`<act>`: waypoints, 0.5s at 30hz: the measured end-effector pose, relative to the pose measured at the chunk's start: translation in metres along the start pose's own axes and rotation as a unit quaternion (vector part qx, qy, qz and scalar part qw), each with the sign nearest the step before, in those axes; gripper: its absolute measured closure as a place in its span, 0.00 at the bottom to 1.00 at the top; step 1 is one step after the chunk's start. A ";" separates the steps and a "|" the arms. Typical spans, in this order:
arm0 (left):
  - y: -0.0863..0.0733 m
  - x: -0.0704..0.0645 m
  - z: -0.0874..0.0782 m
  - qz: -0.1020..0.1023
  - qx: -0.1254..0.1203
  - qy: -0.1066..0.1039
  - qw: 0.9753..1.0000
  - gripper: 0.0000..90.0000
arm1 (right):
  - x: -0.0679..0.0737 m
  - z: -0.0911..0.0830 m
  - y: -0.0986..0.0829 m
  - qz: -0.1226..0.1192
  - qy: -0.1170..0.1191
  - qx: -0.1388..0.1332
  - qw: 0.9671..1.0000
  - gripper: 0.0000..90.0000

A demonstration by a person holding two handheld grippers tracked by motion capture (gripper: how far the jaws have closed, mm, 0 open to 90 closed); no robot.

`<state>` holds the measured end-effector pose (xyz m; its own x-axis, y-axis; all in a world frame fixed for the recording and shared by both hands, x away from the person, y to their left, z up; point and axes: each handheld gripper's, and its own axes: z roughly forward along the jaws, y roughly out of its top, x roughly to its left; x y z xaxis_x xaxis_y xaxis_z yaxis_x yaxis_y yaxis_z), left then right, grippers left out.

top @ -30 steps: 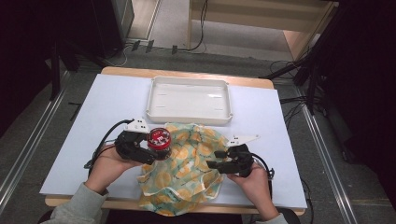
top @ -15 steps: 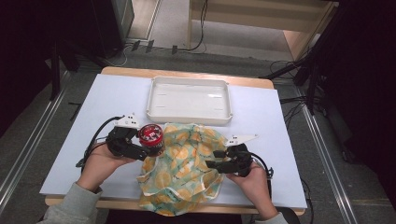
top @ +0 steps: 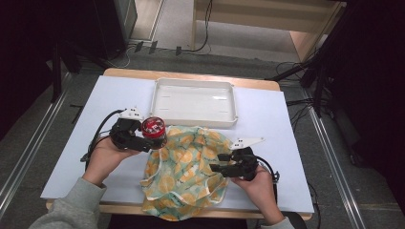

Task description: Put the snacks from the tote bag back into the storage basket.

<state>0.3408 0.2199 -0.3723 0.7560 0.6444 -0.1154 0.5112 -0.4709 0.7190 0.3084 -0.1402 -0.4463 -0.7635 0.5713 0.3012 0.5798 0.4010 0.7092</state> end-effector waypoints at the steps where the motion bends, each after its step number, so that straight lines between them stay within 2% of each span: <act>1: 0.001 0.001 0.002 0.002 -0.001 -0.002 1.000 0.29 | 0.000 0.000 0.000 0.000 0.000 0.000 1.000 0.51; 4: 0.004 0.007 0.005 -0.006 -0.010 -0.002 1.000 0.29 | 0.000 0.000 0.000 0.000 0.001 0.001 1.000 0.51; 7: 0.008 0.014 0.010 -0.018 -0.005 0.005 1.000 0.29 | 0.000 0.000 0.000 -0.001 0.001 -0.001 1.000 0.51; 9: 0.011 0.017 0.011 -0.018 0.002 0.006 1.000 0.29 | 0.000 0.000 0.000 -0.002 0.003 -0.003 1.000 0.51; 15: 0.020 0.023 0.012 -0.023 0.000 0.014 1.000 0.29 | 0.002 0.000 0.001 -0.002 0.004 -0.002 1.000 0.51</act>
<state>0.3738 0.2183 -0.3685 0.7197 0.6820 -0.1299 0.5459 -0.4404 0.7128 0.3074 -0.1386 -0.4457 -0.7686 0.5637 0.3025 0.5748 0.4008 0.7134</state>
